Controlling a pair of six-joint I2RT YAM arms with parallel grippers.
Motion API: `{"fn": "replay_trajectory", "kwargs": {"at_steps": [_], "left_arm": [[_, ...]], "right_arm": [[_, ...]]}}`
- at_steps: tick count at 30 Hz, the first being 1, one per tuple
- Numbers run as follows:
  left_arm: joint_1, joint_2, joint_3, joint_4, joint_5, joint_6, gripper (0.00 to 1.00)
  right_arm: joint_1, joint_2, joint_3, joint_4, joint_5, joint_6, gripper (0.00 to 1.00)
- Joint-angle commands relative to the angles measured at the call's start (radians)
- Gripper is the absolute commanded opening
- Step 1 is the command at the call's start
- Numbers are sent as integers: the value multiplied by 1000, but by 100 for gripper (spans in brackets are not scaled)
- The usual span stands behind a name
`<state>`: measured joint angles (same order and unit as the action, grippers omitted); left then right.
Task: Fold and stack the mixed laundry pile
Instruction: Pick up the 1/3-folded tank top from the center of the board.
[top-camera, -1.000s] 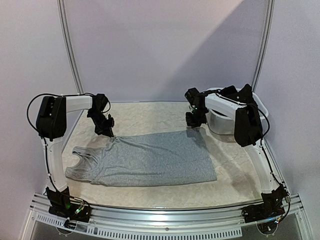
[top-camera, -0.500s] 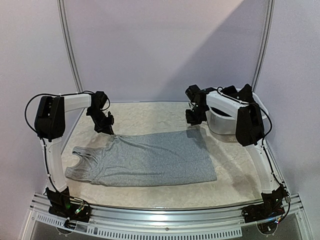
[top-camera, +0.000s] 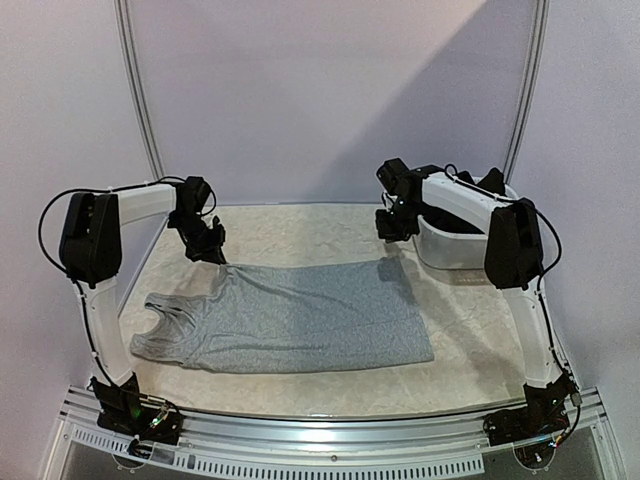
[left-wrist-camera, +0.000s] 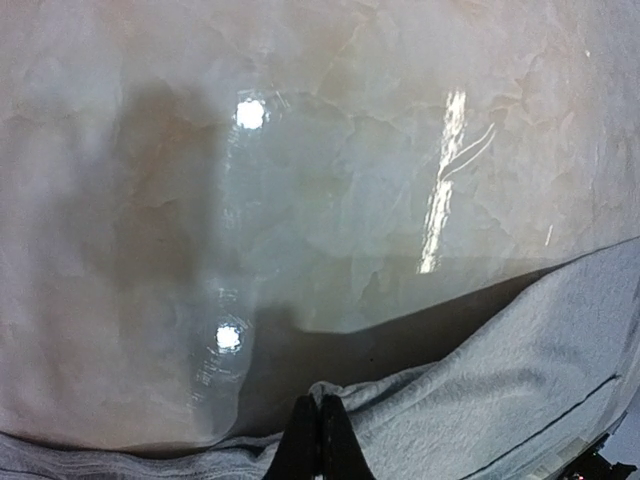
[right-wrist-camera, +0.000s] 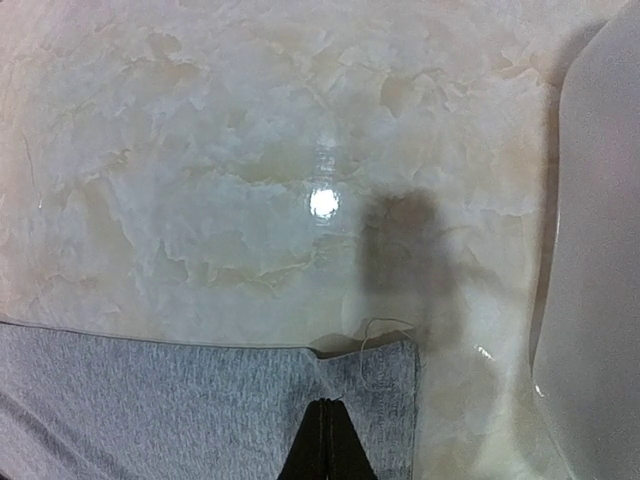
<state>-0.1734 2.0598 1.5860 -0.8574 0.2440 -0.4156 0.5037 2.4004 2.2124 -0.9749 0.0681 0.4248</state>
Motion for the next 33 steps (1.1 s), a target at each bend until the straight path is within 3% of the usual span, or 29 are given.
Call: {"fn": "replay_trajectory", "kwargs": {"at_steps": [1,4,8,22,33], "left_arm": [[-6,-39,-29,17,0,18,0],[-6,-45,-35,14,-15,20,0],[-3,-35,-30,4,-17,19,0],[15,-30,-32,-23,-14,51,0],[58,-51,-90,-57,-68,85,0]], "right_arm": [[3,-47,-9,-8,-12,16,2],[8,-17,29,-46,-1,32,29],[12,58,88,-115,18,64,41],[13,186,122,-103,49,106,43],[17,175,129,-62,12,107,47]]}}
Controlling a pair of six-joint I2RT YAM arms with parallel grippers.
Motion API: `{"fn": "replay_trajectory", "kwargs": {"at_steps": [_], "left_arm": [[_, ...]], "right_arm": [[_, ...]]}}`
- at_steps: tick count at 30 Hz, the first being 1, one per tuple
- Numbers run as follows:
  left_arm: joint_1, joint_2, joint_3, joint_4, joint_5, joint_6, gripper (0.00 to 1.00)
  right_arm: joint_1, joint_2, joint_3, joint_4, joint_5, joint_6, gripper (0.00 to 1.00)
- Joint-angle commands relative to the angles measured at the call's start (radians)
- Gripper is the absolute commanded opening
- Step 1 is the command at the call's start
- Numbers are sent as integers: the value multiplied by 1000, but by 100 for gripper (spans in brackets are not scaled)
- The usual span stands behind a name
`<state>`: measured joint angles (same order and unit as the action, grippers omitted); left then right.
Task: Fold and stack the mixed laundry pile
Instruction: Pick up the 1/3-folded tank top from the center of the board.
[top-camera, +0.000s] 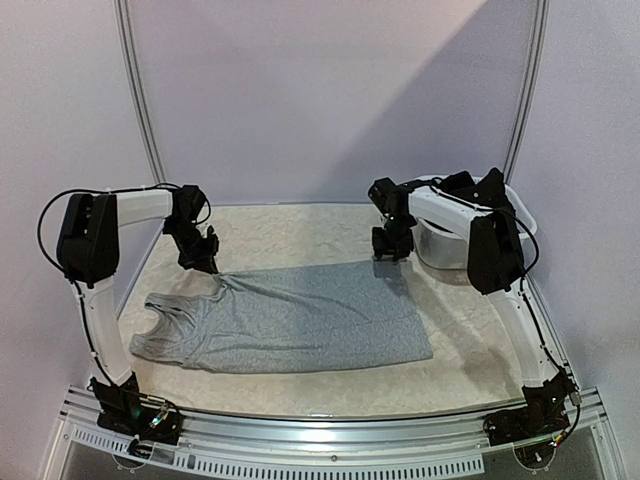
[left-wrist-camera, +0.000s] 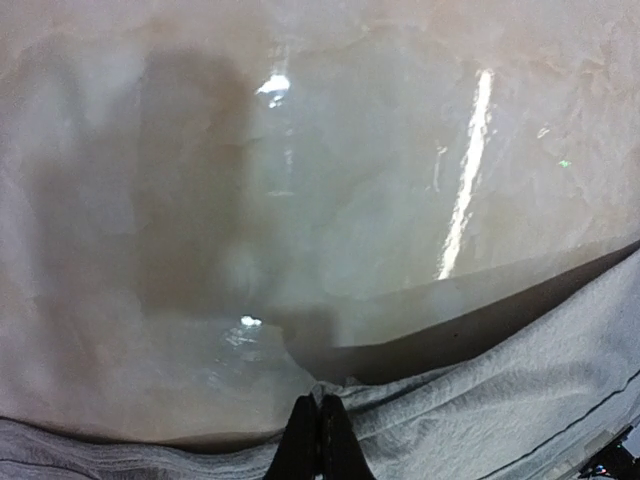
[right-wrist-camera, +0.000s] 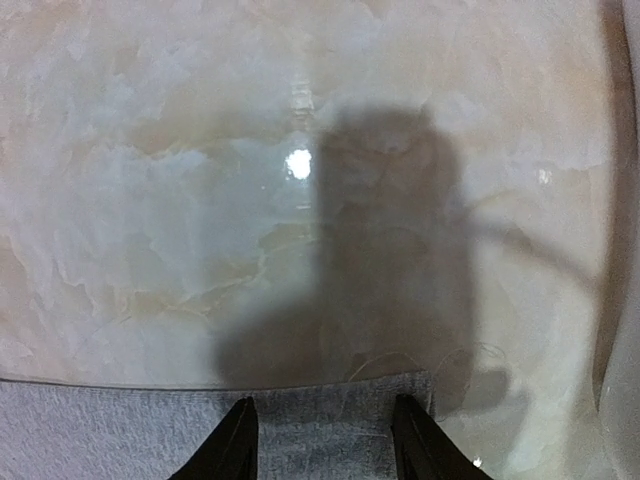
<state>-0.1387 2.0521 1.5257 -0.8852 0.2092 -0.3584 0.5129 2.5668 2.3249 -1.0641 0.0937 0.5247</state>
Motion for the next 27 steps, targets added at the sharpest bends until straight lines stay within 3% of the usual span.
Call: {"fn": "replay_trajectory", "kwargs": {"at_steps": [1,13,20,27], "left_arm": [[24,-45,-35,-26,-35,28,0],[22,-57,-60,8,-5,12,0],[19,-64,-71,17,2,5,0],[15,-60,-62,14,1,1,0]], "right_arm": [[7,4,16,33,-12,5,47],[7,-30,19,97,13,33,46],[6,-11,21,46,127,49,39],[7,12,21,65,100,49,37]]}}
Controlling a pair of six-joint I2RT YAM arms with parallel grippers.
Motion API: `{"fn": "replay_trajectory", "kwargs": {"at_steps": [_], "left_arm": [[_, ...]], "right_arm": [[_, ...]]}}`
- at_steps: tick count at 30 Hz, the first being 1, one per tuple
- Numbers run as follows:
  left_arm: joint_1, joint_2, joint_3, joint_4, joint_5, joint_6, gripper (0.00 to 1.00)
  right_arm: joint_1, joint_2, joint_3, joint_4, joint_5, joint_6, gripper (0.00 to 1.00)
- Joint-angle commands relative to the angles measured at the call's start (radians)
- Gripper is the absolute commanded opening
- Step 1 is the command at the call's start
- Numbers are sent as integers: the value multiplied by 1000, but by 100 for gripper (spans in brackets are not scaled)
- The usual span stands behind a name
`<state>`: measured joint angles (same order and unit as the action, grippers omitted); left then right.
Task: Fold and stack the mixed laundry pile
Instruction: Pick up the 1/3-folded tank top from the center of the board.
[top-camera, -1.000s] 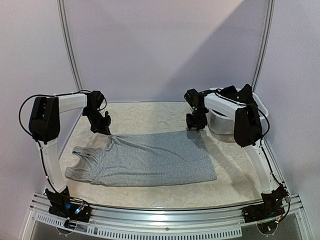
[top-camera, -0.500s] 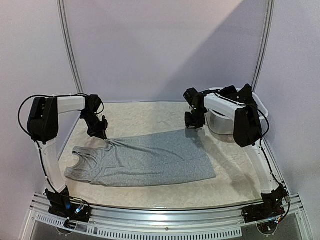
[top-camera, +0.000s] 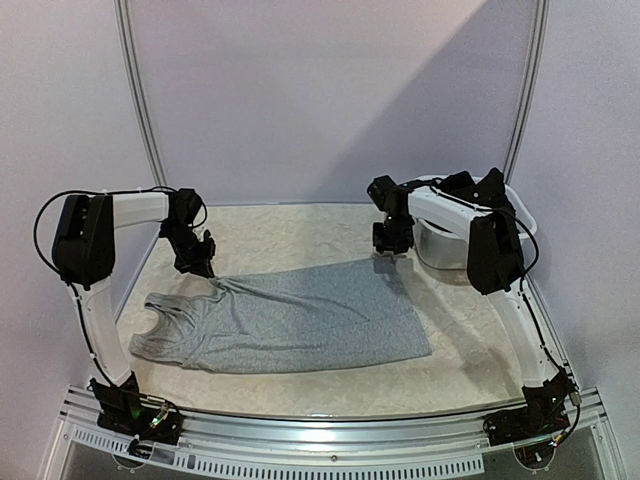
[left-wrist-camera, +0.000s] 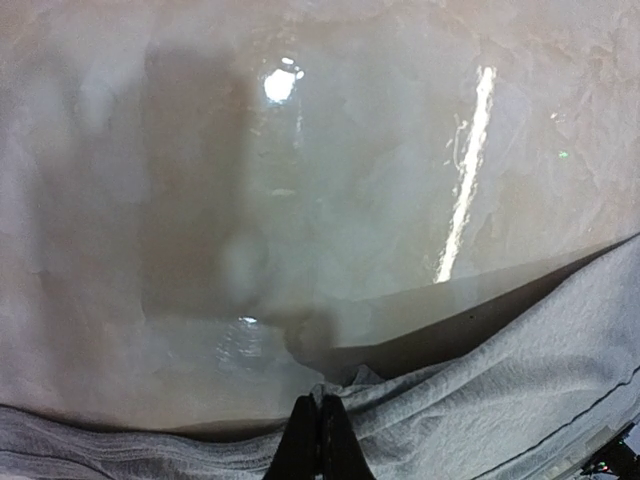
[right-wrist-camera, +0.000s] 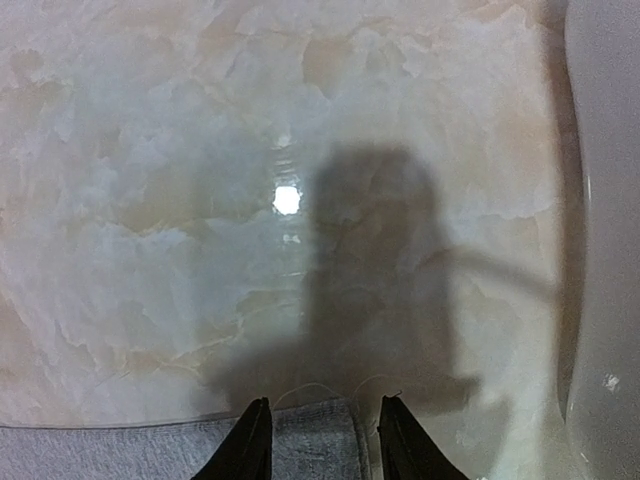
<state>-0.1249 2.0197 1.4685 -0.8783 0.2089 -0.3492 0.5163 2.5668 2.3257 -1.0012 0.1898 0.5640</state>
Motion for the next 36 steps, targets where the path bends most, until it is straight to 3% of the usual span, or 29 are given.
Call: {"fn": "replay_trajectory", "kwargs": {"at_steps": [1,13,20,30,36], "left_arm": [[1,-27,-4,7,2,-9,0],[-5,-18,14,-5,-1,-9,0],[-9,-8,35,-11,-2,-11,0],[-20,-16,87,-18,9,-19,0],[-41,-33,92,-11,13,-30,0]], "right_arm": [[2,16,20,5,-5,10,36],[3,82,6,12,-35,-10,19],[3,74,-8,17,-40,-25,0],[3,-52,-16,22,-30,-81,0],[2,-190,-154,75,-38,-93,0]]}}
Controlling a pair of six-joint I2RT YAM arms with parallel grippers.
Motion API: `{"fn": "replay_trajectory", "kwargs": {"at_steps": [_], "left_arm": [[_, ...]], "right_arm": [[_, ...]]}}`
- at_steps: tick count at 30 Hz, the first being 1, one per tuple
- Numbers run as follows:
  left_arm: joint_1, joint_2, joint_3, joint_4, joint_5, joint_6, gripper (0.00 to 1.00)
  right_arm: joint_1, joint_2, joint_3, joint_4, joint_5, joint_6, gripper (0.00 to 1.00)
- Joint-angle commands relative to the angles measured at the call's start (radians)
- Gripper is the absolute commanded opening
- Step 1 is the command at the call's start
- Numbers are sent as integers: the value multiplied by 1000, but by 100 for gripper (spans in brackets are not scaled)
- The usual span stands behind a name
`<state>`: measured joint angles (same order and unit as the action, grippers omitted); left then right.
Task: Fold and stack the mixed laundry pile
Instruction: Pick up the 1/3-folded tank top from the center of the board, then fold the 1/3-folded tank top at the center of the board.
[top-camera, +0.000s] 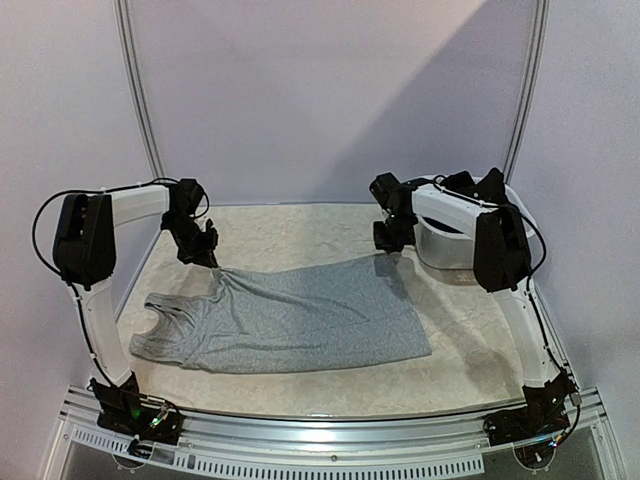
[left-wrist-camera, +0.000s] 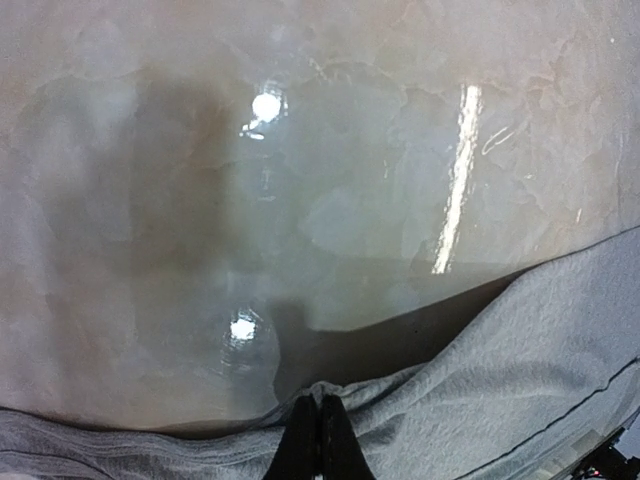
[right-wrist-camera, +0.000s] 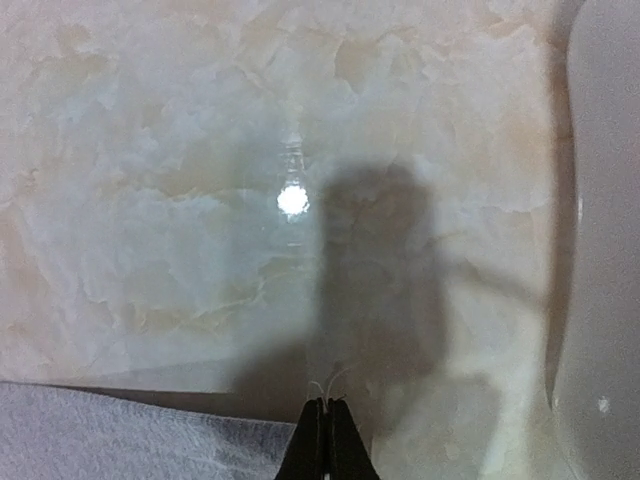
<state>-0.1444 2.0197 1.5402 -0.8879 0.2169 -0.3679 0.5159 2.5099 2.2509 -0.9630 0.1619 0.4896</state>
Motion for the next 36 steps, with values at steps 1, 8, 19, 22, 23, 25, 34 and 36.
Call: {"fn": "replay_trajectory", "kwargs": {"at_steps": [1,8,19,22,23,25,34,36], "left_arm": [[-24,-37,17,1,5,-12,0],[-35,-61,3,27,7,-28,0],[-47,-63,53,7,0,-26,0],[-64,-90,10,4,-16,-19,0],[-70,-102,-8,8,-21,-18,0],[-87,-127,-51,18,-32,-21,0],[-140,-238,-187,46,-96,-35,0],[-148,-260,-211,46,-106,-38,0]], "right_arm": [[4,-162,-106,48,-7,-19,0],[1,-329,-218,75,35,-33,0],[-3,-384,-349,127,-19,-47,0],[-2,-389,-373,137,-33,-55,0],[-3,-392,-384,142,-32,-56,0],[-4,-412,-411,151,-27,-60,0],[-2,-517,-570,187,-30,-65,0],[-3,-541,-613,197,-30,-66,0]]}}
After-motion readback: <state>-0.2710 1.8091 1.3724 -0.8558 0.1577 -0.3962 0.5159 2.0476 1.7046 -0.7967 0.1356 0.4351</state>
